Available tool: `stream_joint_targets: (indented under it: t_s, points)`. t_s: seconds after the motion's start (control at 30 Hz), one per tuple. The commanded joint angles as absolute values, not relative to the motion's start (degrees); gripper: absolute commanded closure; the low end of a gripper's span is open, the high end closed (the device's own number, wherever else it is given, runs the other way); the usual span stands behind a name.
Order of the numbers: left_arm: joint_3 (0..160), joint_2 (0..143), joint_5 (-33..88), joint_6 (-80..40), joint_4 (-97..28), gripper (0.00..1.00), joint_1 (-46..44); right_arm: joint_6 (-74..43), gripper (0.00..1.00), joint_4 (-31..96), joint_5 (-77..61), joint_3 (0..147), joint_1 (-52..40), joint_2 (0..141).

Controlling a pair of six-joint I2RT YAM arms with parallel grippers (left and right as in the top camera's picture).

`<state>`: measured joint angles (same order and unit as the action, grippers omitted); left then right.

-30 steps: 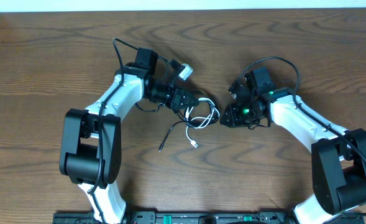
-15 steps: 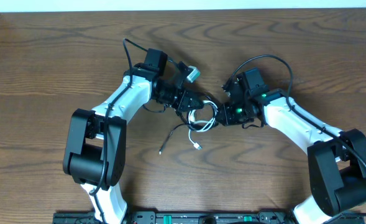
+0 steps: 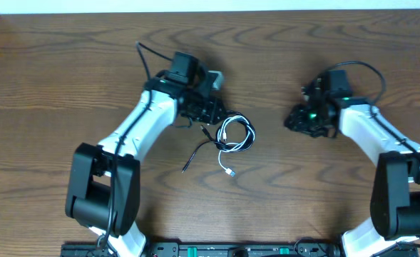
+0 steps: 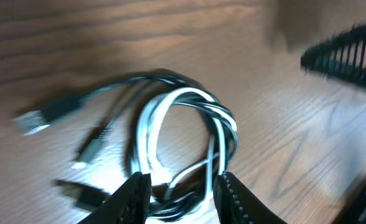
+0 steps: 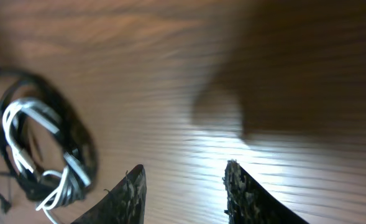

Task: Untangle cables

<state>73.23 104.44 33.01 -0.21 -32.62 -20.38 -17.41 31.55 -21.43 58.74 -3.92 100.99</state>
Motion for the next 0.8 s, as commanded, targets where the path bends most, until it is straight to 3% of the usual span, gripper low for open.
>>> stream_joint_targets:
  t_s: [0.0, 0.37, 0.77]
  points:
    - [73.3, 104.9, 25.3, -1.7, -32.9, 0.64, -25.9, -17.5, 0.62, 32.4, -21.2, 58.9, -0.2, 100.6]
    - [72.8, 109.0, 11.9, -7.8, -32.9, 0.62, -37.1, -17.6, 0.67, 32.8, -18.6, 58.8, 1.1, 100.6]
    - [72.6, 112.7, 11.7, -7.9, -30.7, 0.62, -41.2, -17.6, 0.66, 32.8, -18.6, 58.8, -0.3, 100.6]
